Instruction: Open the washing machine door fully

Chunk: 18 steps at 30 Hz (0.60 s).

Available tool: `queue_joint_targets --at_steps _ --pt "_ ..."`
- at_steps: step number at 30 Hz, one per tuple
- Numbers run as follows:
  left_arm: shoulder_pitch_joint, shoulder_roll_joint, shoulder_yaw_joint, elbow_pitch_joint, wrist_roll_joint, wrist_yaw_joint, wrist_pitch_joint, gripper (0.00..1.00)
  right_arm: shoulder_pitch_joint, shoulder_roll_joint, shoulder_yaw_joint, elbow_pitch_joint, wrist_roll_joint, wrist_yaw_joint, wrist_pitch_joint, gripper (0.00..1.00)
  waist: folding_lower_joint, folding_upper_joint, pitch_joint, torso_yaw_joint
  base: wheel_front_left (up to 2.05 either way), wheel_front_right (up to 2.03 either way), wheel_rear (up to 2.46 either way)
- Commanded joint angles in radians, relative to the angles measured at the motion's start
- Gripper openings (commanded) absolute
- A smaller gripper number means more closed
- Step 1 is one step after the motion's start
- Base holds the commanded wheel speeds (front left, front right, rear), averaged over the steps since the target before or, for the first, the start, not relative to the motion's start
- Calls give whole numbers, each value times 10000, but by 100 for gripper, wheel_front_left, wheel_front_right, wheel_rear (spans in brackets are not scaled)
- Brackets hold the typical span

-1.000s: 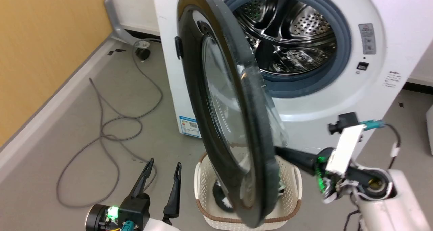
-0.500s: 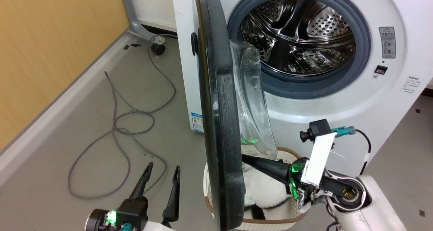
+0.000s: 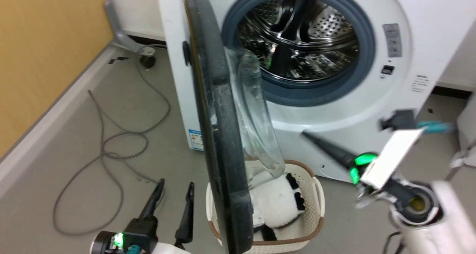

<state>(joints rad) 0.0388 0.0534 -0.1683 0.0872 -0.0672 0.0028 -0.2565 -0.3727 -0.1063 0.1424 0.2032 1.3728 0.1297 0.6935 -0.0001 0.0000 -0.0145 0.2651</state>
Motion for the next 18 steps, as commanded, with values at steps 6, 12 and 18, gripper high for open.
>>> queue_joint_targets --at_steps 6,12,18 --pt "-65 3 388 -86 -153 20 -53 100 243 -1794 522 -2251 -3101 10 -2852 0 1 0 154 -669 0 0 0" --pt "-46 -6 644 -184 -155 11 -53 100 890 -3517 1227 -2428 -6435 10 -6200 0 1 0 173 -1052 0 0 0" --pt "146 -11 809 -267 -106 -104 -53 100 1948 -3019 33 -1644 -8649 10 -7872 0 1 0 125 -1385 0 0 0"
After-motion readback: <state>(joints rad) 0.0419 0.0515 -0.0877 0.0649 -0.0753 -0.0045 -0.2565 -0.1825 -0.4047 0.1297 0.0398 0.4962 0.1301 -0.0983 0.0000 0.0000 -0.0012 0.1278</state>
